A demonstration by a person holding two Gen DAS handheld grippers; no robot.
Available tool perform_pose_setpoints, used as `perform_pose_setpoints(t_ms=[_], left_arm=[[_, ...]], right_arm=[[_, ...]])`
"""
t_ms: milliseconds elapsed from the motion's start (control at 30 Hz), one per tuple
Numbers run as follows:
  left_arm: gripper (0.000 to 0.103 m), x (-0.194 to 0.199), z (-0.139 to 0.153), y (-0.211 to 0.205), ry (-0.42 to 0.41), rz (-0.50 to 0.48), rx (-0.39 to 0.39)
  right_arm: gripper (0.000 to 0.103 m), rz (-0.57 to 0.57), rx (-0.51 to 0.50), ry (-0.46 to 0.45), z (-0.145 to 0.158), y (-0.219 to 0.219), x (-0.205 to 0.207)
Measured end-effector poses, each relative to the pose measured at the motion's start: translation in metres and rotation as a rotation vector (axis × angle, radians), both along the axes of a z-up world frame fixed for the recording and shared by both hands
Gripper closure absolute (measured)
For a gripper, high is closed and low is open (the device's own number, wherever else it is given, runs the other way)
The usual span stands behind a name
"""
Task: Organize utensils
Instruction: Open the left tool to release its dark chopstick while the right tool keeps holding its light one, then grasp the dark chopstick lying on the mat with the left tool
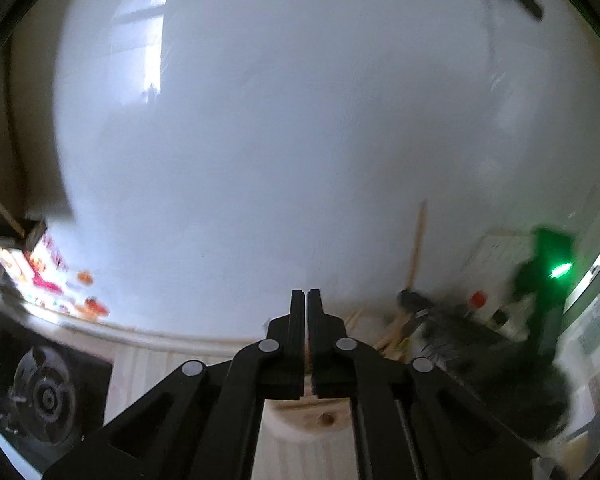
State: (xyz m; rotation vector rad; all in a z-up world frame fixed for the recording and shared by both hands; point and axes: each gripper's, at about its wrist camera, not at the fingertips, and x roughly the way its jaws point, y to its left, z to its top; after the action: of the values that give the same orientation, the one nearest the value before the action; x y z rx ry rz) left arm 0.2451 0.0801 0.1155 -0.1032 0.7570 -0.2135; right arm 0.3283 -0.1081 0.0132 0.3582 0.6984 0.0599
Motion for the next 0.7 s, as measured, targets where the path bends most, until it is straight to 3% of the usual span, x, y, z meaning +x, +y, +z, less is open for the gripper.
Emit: perform_pose_setpoints(t_ms=[100,167,233,400,567,700], left_arm=[[0.095,-0.009,-0.045,0.029,0.123,0.043,0.044],[0.081,-0.02,-0.083,0.052,0.21,0.081,0.06],[0.075,-0.032,-0.129,0.081,0.32,0.141,0.066],[0.075,-0.042,-0.226,0.129,0.522,0.204,0.095],[0.076,-0.019,-0.3,0.161,0.617,0.185,0.199],[0.075,0.001,-0.337,0.161,0.679,0.085,0.197]], right_arm=[[0.096,0.039,0.012,0.046,-0.01,0.001,-0.002],[0.096,0.061,-0.021,0.075,-0.017,0.005,-0.018],[0.096,0.094,-0.04,0.109,-0.031,0.008,-0.041],[0.096,0.133,-0.092,0.275,-0.091,0.022,-0.093],[0.096,0.127,-0.117,0.463,-0.164,0.037,-0.112],[0.096,0.099,-0.138,0.558,-0.211,0.05,-0.108]])
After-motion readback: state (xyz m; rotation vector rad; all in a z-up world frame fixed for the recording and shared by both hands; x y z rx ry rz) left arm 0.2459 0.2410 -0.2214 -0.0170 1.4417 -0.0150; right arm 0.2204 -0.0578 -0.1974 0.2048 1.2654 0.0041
